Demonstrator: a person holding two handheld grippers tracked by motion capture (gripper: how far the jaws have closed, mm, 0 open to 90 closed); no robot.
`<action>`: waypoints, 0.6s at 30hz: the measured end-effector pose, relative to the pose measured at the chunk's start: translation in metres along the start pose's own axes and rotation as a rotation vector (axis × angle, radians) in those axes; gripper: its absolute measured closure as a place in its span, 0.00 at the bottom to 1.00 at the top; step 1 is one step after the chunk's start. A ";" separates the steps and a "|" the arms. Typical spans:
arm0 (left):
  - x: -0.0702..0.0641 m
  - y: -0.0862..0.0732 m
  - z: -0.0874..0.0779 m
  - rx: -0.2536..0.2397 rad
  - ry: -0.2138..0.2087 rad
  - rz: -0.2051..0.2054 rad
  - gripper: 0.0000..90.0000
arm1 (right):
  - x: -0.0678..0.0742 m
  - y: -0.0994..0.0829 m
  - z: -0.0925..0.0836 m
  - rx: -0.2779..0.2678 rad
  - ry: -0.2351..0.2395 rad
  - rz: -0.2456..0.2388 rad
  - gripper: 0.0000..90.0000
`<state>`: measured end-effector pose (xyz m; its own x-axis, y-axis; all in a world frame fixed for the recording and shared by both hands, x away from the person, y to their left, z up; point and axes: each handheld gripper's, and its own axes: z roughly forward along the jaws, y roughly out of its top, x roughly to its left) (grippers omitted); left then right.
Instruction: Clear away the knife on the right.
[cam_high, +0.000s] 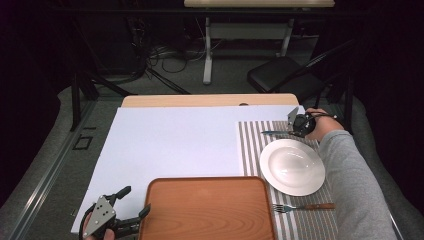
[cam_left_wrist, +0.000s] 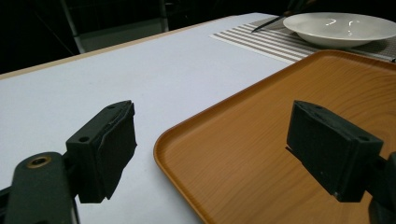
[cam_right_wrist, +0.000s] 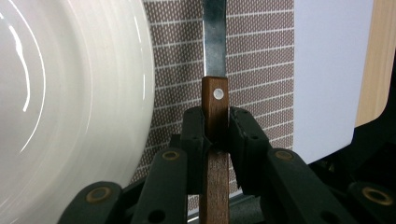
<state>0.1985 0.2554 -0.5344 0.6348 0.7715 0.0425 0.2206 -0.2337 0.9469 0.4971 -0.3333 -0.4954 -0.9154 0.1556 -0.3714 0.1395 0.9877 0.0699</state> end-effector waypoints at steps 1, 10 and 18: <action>0.000 0.000 0.000 0.000 0.000 -0.001 0.17 | 0.000 -0.001 0.000 -0.002 -0.001 0.003 0.85; 0.000 0.000 0.001 -0.002 0.002 0.000 0.17 | -0.001 -0.003 -0.010 -0.029 0.027 0.148 0.85; 0.000 0.000 0.000 0.000 0.001 0.000 0.17 | 0.003 -0.007 -0.017 -0.075 0.075 0.327 0.85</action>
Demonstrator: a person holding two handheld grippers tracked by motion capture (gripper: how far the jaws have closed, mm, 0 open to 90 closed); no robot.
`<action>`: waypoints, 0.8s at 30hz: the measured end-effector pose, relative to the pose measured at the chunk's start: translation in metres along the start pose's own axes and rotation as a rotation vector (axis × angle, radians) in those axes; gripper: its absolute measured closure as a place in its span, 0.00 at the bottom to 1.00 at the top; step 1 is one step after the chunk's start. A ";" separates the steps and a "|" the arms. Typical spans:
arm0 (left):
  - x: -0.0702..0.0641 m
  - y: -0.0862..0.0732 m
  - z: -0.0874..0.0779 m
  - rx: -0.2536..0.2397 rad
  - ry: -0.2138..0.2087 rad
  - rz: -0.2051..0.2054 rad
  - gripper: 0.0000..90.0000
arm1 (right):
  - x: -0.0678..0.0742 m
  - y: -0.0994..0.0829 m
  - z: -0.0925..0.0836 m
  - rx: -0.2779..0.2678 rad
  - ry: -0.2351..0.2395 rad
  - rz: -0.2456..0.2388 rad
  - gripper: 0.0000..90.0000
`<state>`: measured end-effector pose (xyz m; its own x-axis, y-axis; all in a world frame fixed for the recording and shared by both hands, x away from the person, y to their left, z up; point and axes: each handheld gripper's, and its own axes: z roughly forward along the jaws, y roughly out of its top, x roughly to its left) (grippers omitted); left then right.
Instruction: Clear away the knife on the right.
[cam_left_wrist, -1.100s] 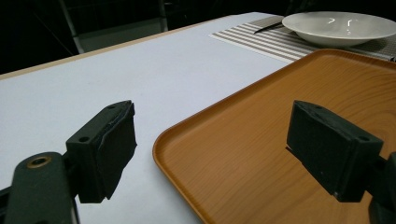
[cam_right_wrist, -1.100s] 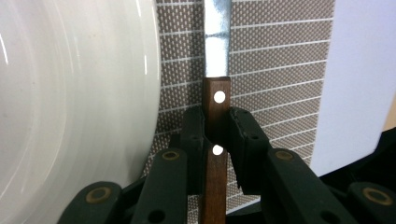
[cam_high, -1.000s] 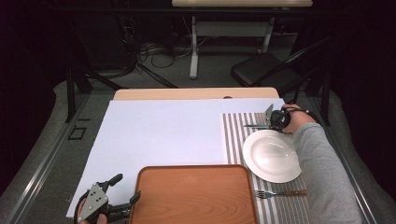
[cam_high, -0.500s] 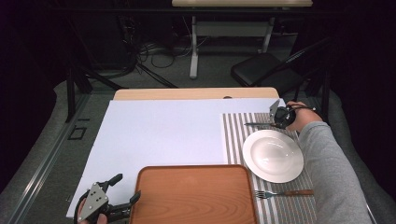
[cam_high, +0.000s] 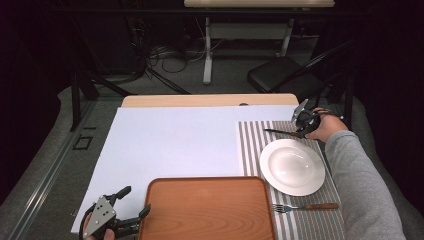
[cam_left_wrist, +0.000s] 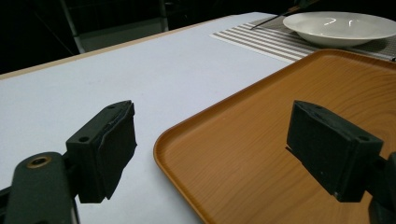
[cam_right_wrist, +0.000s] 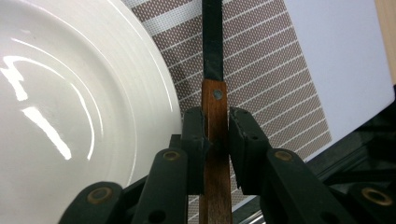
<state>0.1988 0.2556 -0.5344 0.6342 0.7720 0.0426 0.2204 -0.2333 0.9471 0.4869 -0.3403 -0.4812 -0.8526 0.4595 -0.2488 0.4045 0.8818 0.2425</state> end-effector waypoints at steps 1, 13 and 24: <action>0.000 0.000 0.000 0.001 -0.001 0.001 0.17 | 0.000 -0.001 -0.002 0.010 0.002 0.015 0.85; 0.000 0.000 0.000 0.002 0.000 0.001 0.17 | 0.000 -0.025 -0.011 -0.170 0.093 0.272 0.85; 0.000 0.000 0.001 0.002 -0.008 0.002 0.17 | 0.004 -0.046 -0.029 -0.319 0.135 0.434 0.85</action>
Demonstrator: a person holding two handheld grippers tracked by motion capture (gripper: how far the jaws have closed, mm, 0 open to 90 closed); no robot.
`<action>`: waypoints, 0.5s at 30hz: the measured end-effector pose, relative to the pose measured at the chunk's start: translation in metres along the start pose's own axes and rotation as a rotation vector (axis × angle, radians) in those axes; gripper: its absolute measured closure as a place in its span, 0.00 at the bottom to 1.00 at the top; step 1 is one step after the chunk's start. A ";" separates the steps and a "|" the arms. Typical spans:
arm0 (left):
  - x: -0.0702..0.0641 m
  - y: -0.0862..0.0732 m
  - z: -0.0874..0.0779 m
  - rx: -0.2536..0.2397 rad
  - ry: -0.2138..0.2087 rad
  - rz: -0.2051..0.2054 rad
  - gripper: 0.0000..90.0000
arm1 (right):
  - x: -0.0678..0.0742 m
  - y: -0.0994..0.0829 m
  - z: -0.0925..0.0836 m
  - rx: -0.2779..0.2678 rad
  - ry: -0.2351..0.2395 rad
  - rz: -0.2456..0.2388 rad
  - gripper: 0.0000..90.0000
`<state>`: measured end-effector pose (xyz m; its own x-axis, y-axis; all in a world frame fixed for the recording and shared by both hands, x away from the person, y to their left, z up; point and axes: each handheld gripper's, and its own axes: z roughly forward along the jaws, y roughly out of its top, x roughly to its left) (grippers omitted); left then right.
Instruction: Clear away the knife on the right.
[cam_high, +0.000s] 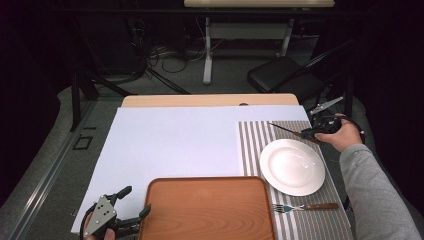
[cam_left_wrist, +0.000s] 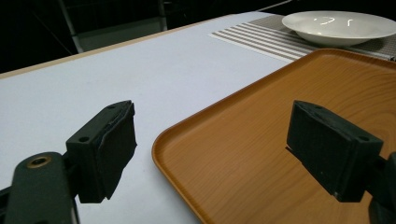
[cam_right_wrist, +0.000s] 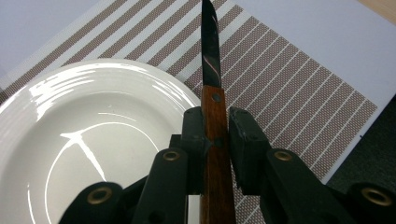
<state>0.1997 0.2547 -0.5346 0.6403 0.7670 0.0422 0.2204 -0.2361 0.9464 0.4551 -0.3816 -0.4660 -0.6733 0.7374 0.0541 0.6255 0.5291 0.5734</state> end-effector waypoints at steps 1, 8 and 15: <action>0.000 0.000 0.000 -0.001 -0.004 -0.002 0.17 | 0.000 -0.001 -0.001 -0.002 0.007 0.021 0.85; -0.001 0.001 0.000 -0.015 -0.026 -0.005 0.17 | 0.009 -0.014 -0.011 -0.046 0.019 0.137 0.85; -0.003 0.004 -0.002 -0.031 -0.070 0.033 0.17 | 0.029 -0.023 -0.028 -0.081 -0.022 0.217 0.85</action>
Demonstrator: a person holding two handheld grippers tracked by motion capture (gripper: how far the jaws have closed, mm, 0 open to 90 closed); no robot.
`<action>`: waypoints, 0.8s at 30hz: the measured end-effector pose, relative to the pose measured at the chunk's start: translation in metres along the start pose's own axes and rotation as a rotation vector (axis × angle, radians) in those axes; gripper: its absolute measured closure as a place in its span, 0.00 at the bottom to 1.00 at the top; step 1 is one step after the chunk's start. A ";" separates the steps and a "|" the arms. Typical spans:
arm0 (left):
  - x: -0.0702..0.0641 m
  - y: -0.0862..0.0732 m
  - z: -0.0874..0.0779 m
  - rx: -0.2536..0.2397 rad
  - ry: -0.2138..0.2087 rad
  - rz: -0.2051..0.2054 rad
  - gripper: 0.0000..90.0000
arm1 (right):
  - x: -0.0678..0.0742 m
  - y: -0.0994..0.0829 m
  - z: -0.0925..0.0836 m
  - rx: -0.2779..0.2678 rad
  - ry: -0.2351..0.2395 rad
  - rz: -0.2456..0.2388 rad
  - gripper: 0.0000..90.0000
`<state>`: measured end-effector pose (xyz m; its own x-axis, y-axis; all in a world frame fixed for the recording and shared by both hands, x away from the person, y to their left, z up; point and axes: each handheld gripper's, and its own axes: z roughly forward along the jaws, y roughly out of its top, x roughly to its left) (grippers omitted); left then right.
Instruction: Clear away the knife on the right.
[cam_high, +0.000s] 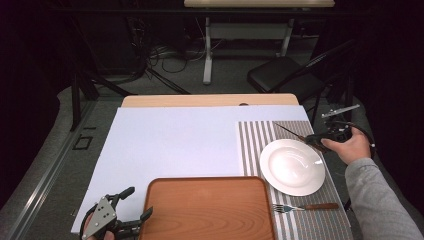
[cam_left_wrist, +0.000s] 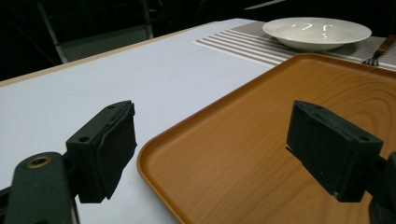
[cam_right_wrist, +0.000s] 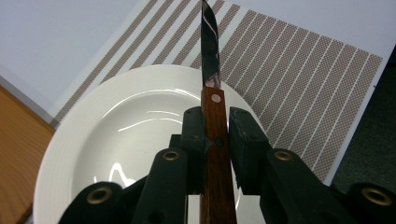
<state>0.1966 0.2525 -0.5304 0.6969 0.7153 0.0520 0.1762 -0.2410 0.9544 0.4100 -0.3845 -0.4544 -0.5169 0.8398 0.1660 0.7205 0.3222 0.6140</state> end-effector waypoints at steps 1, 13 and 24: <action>0.000 0.001 0.000 -0.004 -0.005 0.004 0.17 | 0.003 -0.002 -0.002 -0.010 0.004 0.010 0.85; 0.008 0.000 0.001 -0.025 -0.024 -0.045 0.17 | 0.036 -0.023 -0.019 -0.054 -0.036 0.099 0.85; 0.002 0.002 0.003 -0.001 -0.034 0.004 0.17 | 0.075 -0.047 -0.040 -0.093 -0.072 0.089 0.85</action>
<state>0.2004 0.2509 -0.5296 0.7207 0.6918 0.0454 0.1729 -0.2427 0.9546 0.3193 -0.3543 -0.4398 -0.4161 0.8934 0.1694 0.7142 0.2057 0.6690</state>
